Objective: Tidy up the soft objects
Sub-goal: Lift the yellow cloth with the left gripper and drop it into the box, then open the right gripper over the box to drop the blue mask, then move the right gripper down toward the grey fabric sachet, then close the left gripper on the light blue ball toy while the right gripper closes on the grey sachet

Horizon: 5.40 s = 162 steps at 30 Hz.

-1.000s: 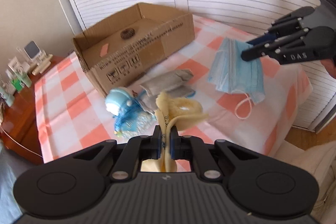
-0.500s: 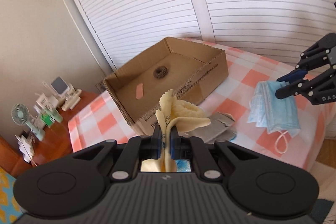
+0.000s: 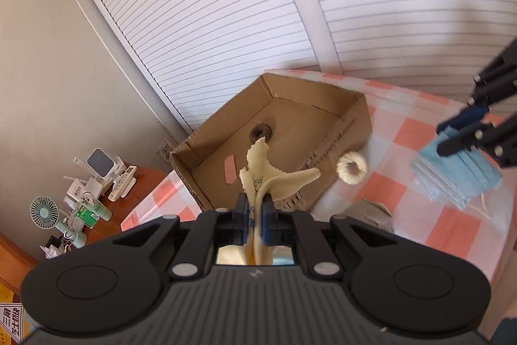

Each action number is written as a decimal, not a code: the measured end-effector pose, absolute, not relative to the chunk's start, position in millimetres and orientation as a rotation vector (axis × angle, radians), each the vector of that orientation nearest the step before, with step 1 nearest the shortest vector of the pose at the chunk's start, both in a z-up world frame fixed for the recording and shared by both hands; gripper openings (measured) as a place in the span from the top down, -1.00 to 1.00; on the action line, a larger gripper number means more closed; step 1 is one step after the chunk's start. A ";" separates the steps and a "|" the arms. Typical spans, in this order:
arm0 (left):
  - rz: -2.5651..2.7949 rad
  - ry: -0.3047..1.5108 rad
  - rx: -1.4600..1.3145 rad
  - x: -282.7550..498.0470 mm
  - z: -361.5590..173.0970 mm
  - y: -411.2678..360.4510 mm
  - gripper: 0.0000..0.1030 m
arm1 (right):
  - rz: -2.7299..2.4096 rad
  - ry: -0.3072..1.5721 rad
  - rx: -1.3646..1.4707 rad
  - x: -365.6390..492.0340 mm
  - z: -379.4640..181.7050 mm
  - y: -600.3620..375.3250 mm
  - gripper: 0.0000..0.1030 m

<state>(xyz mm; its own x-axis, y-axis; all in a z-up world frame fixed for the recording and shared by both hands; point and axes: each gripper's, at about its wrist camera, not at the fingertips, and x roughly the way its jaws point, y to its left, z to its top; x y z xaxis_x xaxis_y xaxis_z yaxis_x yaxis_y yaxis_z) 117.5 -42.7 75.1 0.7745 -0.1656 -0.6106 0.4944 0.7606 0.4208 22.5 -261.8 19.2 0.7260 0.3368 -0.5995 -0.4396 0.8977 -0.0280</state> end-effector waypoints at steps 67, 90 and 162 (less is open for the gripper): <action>-0.212 0.660 0.102 41.6 8.2 25.4 -0.99 | 0.263 0.746 -0.062 100.9 -5.7 -206.2 -1.00; -0.156 0.714 0.050 40.6 -6.6 48.4 -0.99 | 0.222 0.881 -0.079 111.7 -49.7 -171.2 -1.00; -0.163 0.786 -0.016 142.0 -44.3 3.3 0.08 | 0.373 0.746 -0.174 104.2 -75.0 -211.8 -0.87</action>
